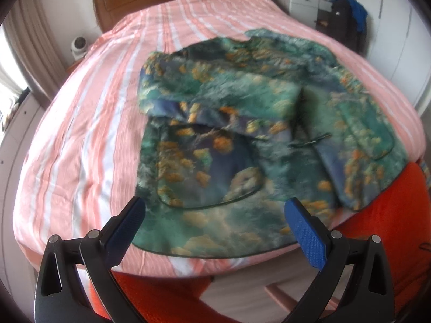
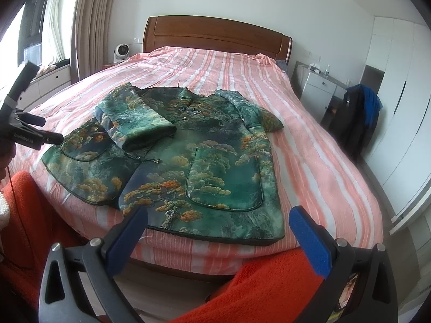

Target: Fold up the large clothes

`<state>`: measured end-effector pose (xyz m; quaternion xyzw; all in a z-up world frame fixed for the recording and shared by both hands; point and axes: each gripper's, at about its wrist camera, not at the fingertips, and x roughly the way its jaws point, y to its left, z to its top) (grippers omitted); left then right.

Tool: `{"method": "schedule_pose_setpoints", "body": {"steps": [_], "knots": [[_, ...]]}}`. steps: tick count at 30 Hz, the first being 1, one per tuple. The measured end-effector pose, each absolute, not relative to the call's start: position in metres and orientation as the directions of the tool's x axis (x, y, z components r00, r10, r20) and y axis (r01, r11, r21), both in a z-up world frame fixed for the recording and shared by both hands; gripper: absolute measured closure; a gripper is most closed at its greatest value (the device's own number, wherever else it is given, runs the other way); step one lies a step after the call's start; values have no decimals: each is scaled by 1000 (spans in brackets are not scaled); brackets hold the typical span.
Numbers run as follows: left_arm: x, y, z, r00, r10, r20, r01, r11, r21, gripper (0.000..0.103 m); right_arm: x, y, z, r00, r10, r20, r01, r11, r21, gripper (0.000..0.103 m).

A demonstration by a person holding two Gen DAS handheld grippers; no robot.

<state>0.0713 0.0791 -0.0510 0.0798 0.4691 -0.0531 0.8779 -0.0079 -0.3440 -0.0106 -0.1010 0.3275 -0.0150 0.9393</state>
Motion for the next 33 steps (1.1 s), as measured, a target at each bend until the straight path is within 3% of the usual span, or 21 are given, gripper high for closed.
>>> {"method": "schedule_pose_setpoints", "body": {"steps": [6, 10, 13, 21, 25, 28, 30, 32, 33], "knots": [[117, 156, -98, 430, -84, -899, -13, 995, -99, 0, 10, -389, -23, 773, -137, -620, 19, 981, -193, 0], [127, 166, -123, 364, -109, -925, 10, 994, -113, 0, 45, -439, -44, 686, -80, -723, 66, 997, -48, 0], [127, 163, -133, 340, -136, -930, 40, 991, -130, 0, 58, -457, -52, 666, -13, -746, 82, 995, 57, 0], [130, 150, -146, 321, -150, -935, 57, 989, -139, 0, 75, -444, -78, 600, 47, -799, -37, 999, 31, 0], [128, 135, -153, 300, -93, -949, 87, 994, -69, 0, 88, -445, -85, 569, 22, -822, -92, 995, -37, 0], [129, 126, -152, 303, -71, -950, 84, 995, -47, 0, 104, -469, -93, 515, 48, -856, -58, 998, 21, 0], [126, 123, -150, 312, -89, -946, 81, 994, -67, 11, 115, -489, -101, 466, 114, -877, -24, 993, 116, 0], [121, 122, -147, 312, -97, -945, 80, 994, -76, 41, 125, -502, -109, 429, 181, -885, 4, 979, 203, 1], [118, 120, -144, 319, -89, -944, 81, 994, -66, 50, 128, -505, -113, 415, 206, -886, 13, 973, 232, 4]]}}
